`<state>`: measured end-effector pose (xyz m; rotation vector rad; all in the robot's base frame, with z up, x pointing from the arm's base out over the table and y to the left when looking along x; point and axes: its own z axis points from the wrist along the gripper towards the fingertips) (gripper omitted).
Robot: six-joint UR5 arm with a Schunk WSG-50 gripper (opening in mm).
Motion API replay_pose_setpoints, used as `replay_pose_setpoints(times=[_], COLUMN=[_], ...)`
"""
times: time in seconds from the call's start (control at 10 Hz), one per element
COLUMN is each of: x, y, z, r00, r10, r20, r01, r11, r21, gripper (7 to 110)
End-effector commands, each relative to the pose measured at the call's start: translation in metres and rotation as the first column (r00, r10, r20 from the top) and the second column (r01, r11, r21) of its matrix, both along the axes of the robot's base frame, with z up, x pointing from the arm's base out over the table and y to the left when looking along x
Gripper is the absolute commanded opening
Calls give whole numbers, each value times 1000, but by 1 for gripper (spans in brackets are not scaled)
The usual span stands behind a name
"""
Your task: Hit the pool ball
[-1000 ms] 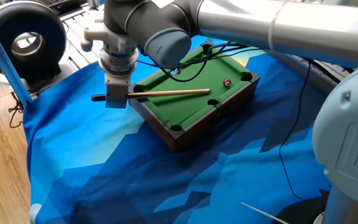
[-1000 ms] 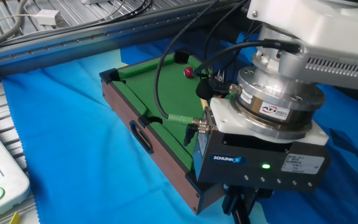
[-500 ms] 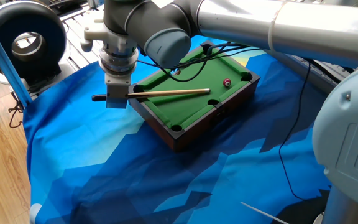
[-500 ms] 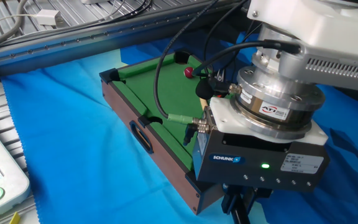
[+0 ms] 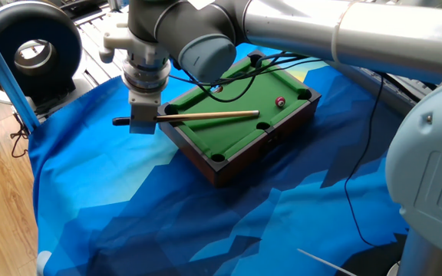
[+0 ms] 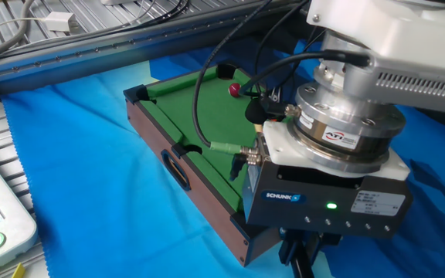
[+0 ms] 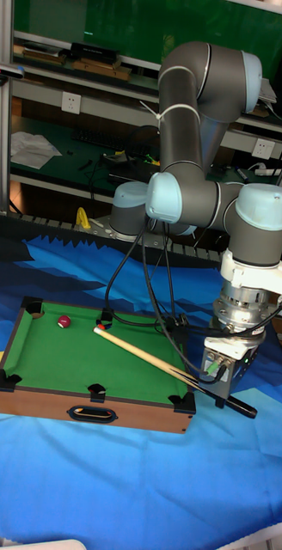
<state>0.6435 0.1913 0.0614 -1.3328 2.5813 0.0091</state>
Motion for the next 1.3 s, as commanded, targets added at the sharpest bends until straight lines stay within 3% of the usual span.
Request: replay_pose_setpoints(times=[0.0,0.1,0.2,0.7,0.9,1.2], x=[-8,-2,1,-1,0,12], y=[-9,0,23,-10,-11,0], z=[-1,1,5,0,0,4], r00=[996,993,993,997,999,999], r10=[-75,-111,-111,-70,-34,-1], r20=[-41,-28,-25,-14,-7,48], r01=[74,112,113,69,34,1], r11=[997,993,986,997,999,1000], r21=[-19,28,124,-20,-33,6], gripper=[7,7,7,7,7,7])
